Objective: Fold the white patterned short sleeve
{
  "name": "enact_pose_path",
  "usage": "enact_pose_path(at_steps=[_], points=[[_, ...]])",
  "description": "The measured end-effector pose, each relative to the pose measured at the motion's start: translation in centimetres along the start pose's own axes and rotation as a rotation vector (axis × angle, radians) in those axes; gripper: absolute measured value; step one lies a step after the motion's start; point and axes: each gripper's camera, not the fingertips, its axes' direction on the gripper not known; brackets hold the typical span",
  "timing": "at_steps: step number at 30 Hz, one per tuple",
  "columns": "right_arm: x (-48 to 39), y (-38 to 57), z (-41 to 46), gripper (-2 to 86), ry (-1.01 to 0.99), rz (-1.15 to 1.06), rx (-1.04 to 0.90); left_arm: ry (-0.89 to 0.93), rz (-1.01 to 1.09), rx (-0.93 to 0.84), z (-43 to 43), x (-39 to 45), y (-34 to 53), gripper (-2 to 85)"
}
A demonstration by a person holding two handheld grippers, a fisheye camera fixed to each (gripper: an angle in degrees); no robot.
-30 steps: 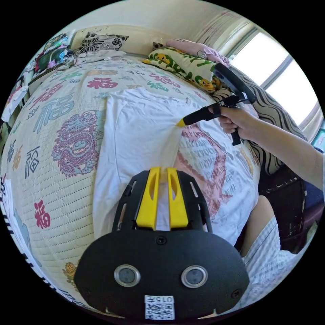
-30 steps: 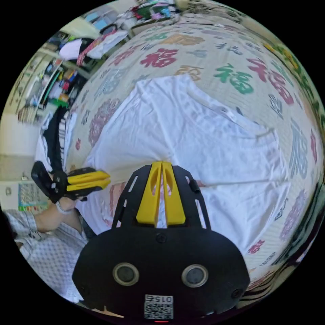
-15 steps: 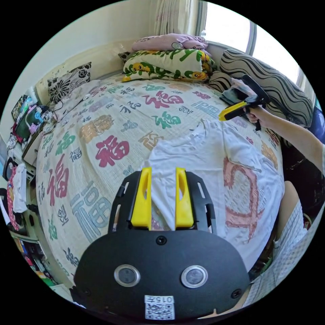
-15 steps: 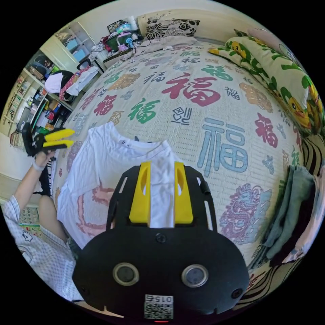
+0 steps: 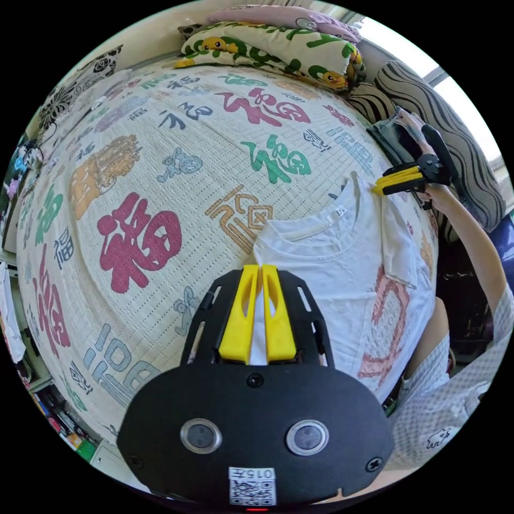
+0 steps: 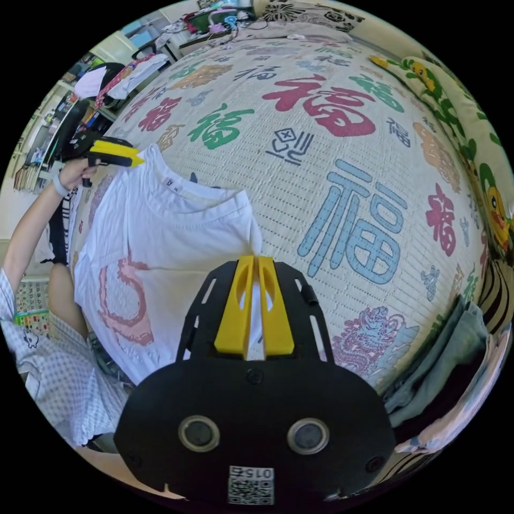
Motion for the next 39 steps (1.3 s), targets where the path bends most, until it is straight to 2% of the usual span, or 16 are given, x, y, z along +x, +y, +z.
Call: enact_pose_path(at_steps=[9,14,21,29,33,39], points=[[-4.1,8.9,-5.4,-0.7,0.105,-0.047,0.118,-0.062,0.097,0.15,-6.3,5.6,4.6,0.3],[-7.4,18.2,-9.5,-0.7,0.031,-0.084,0.213,-0.071,0.2,0.254,-10.8,11.8,11.8,0.2],[-14.3,31.3,-11.7,-0.7,0.006,-0.206,0.253,-0.11,0.341,0.33,-13.8,21.4,23.2,0.1],[-21.2,45.3,-6.6,-0.8,-0.041,-0.286,0.155,-0.109,0.456,0.244,-10.7,31.4,35.6,0.1],[-22.8,49.4,-4.3,-0.8,-0.063,-0.292,0.112,-0.119,0.523,0.183,-9.0,34.5,38.8,0.1],[-24.0,52.4,0.0,-0.6,0.007,-0.31,-0.002,-0.153,0.62,0.048,-5.8,37.4,40.6,0.4]])
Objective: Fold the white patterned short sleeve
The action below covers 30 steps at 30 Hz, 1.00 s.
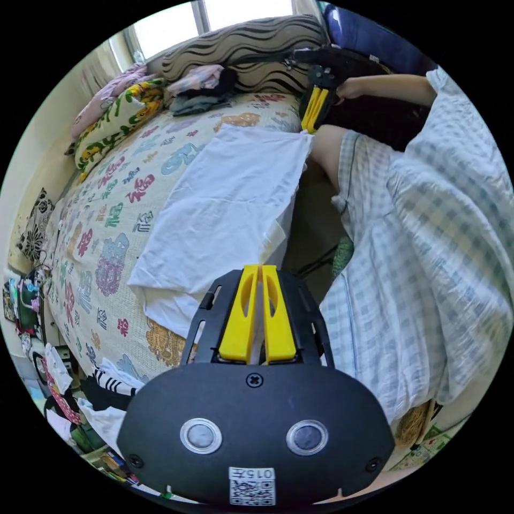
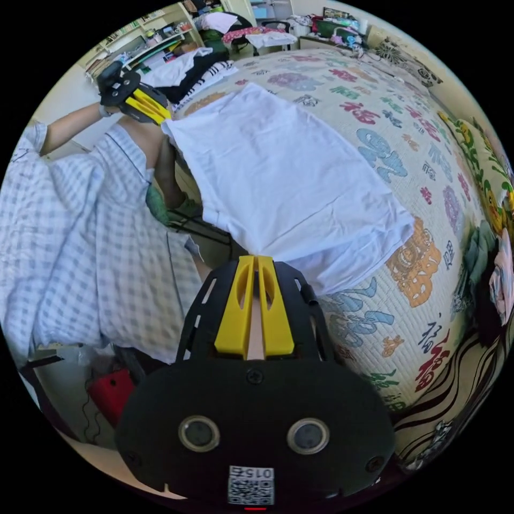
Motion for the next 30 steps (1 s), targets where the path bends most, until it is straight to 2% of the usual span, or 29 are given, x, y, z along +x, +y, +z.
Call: enact_pose_path(at_steps=[7,10,12,15,17,18,20,23,25,28,30], points=[[1.4,1.2,4.0,0.1,-0.039,0.071,-0.191,0.146,0.074,-0.303,4.8,0.4,-0.2,4.6],[3.6,2.9,2.3,2.6,-0.058,0.147,-0.129,0.186,0.081,-0.392,4.0,-0.7,0.4,6.1],[6.0,4.0,0.7,4.5,-0.071,0.246,-0.057,0.136,0.03,-0.378,2.5,-2.5,1.0,6.7],[11.1,5.8,-1.4,5.9,-0.14,0.439,0.084,0.061,-0.212,-0.273,-0.6,-8.7,2.3,7.3],[15.6,6.5,-2.1,7.2,-0.227,0.599,0.182,0.062,-0.501,-0.129,-2.4,-15.1,4.1,7.6],[16.6,6.7,-2.2,7.5,-0.248,0.635,0.209,0.075,-0.575,-0.089,-2.7,-16.7,4.7,7.8],[20.5,7.1,-2.0,8.6,-0.34,0.766,0.316,0.171,-0.837,0.05,-2.5,-22.1,7.4,8.3],[24.6,7.1,-0.8,9.4,-0.445,0.872,0.367,0.298,-1.056,0.163,-0.7,-26.7,10.5,8.9],[26.4,7.0,0.2,9.9,-0.486,0.906,0.365,0.329,-1.119,0.149,0.7,-28.4,11.5,9.4],[28.8,7.1,1.8,10.4,-0.58,0.964,0.37,0.272,-1.183,0.015,2.6,-30.3,12.9,10.0],[29.7,7.1,2.5,9.6,-0.573,0.972,0.34,0.297,-1.195,0.026,3.0,-31.1,13.9,9.7]])
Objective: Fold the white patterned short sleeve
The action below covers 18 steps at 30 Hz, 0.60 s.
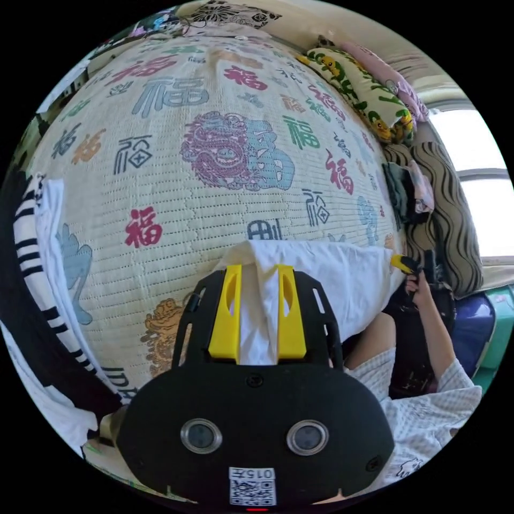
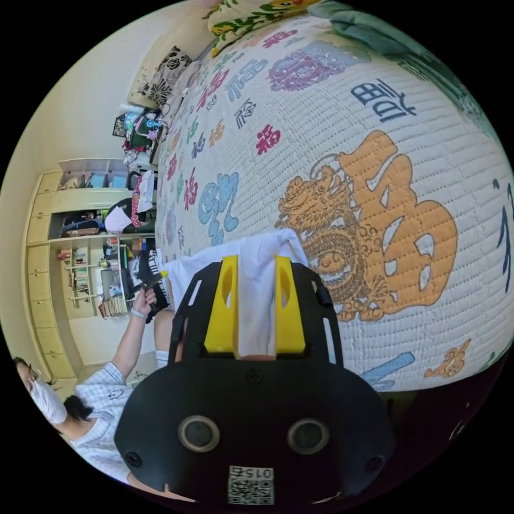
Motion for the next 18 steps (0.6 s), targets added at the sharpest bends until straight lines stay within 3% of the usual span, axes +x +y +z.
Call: enact_pose_path(at_steps=[4,8,18], points=[[1.3,-1.2,0.5,6.5,0.013,-0.001,-0.032,0.255,-0.054,-0.076,1.1,-3.7,-1.5,7.2],[1.8,-1.6,0.3,1.9,-0.031,-0.029,-0.034,0.331,-0.055,-0.031,0.1,-5.8,-2.8,0.7],[-1.2,-3.7,-1.7,-0.7,0.041,-0.148,-0.006,0.411,0.03,0.081,-6.1,-8.2,-5.8,-0.7]])
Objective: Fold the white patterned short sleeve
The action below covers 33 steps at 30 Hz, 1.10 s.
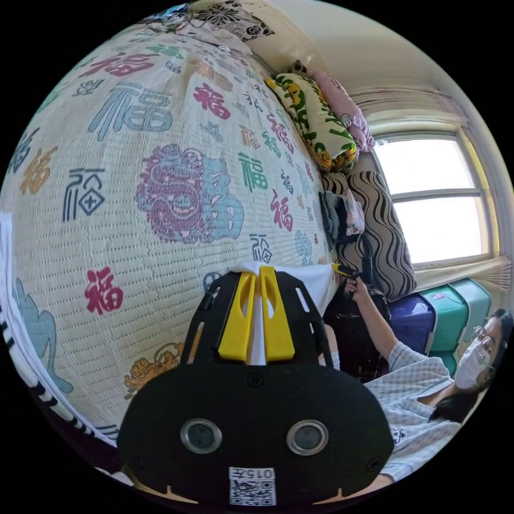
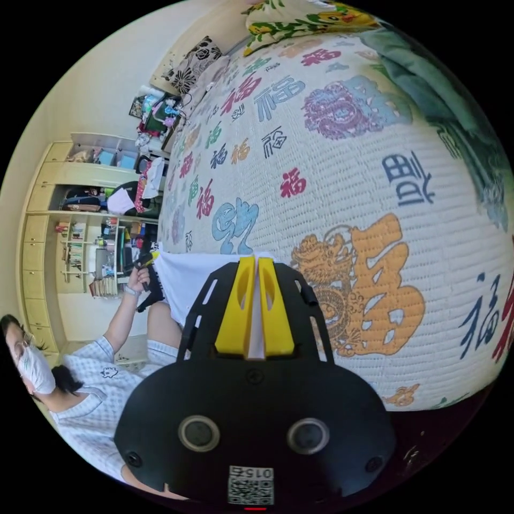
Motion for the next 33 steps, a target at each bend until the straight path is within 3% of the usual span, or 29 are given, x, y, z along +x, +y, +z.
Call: enact_pose_path(at_steps=[6,10,15,18,22,26,29,33], points=[[-2.1,-2.8,0.6,-0.6,0.073,-0.025,-0.02,-0.026,0.043,-0.004,-1.4,0.7,-3.7,-0.6],[-2.9,-4.8,0.5,0.1,0.04,0.01,0.071,0.014,0.044,0.117,-3.6,0.8,-6.4,0.7],[-3.9,-5.7,3.3,3.6,0.2,0.122,0.067,-0.164,-0.045,0.099,-3.5,0.1,-8.2,5.9],[-5.9,-2.9,4.9,4.7,0.285,-0.023,0.066,-0.194,-0.003,0.092,-4.0,0.2,-5.9,7.2],[-11.1,5.3,9.8,7.2,0.257,-0.427,-0.087,-0.182,0.107,-0.07,-1.9,1.2,0.9,8.2],[-15.2,12.3,16.9,8.6,0.304,-0.665,-0.227,-0.159,0.051,-0.1,1.3,0.9,6.9,10.4],[-16.4,14.3,21.9,9.9,0.402,-0.735,-0.343,-0.144,-0.03,-0.08,2.8,0.2,9.4,12.1],[-17.1,15.0,25.4,7.4,0.573,-0.744,-0.337,-0.159,-0.074,-0.023,3.6,0.3,10.5,10.1]])
